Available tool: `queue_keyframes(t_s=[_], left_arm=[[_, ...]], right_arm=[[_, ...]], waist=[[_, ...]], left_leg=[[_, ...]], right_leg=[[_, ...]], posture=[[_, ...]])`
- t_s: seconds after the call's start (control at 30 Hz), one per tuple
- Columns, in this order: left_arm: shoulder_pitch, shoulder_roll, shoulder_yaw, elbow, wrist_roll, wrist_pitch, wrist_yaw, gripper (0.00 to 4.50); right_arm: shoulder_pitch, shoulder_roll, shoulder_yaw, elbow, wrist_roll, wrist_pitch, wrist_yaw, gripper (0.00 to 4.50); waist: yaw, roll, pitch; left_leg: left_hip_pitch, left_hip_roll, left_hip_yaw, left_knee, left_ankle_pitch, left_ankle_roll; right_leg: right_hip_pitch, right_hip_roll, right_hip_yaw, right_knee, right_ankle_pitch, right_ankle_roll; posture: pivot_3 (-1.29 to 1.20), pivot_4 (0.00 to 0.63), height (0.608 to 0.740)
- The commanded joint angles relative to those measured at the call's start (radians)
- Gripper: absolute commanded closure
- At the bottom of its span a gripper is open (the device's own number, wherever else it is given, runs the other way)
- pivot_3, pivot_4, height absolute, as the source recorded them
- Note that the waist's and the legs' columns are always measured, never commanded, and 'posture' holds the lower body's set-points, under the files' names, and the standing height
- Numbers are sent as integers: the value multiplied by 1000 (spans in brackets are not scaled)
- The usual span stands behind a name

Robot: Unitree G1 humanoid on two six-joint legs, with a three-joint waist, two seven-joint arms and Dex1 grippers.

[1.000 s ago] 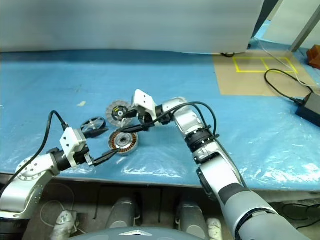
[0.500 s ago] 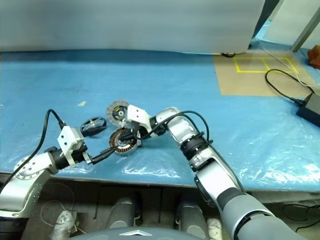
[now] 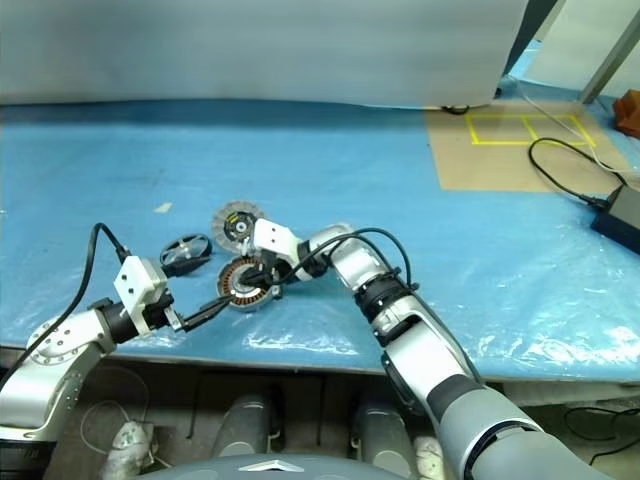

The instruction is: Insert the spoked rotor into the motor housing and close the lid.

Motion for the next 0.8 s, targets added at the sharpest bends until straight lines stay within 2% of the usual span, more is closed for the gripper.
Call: queue_keyframes(t_s=[0.03, 0.4, 0.7, 0.8], left_arm=[[-16, -5, -1, -19, 2, -25, 4, 30], [-38, -17, -15, 0, 10, -29, 1, 30], [-33, -15, -17, -2, 8, -30, -2, 30], [-34, -16, -18, -3, 7, -28, -3, 30]], right_arm=[[-35, 19, -37, 57, 2, -23, -44, 4487], [-28, 18, -41, -3, 2, -12, -6, 4487], [-29, 26, -92, -105, 86, 113, 30, 4487], [-12, 17, -57, -93, 50, 82, 30, 4487]], waist=[[0, 0, 0], [0, 0, 0], [0, 0, 0], [0, 0, 0]], left_leg=[[0, 0, 0, 0, 0, 0], [-1, 0, 0, 0, 0, 0], [-1, 0, 0, 0, 0, 0], [0, 0, 0, 0, 0, 0]], right_leg=[[0, 0, 0, 0, 0, 0], [0, 0, 0, 0, 0, 0], [0, 0, 0, 0, 0, 0], [0, 0, 0, 0, 0, 0]], posture=[[0, 150, 740], [0, 150, 740], [0, 150, 740], [0, 150, 740]])
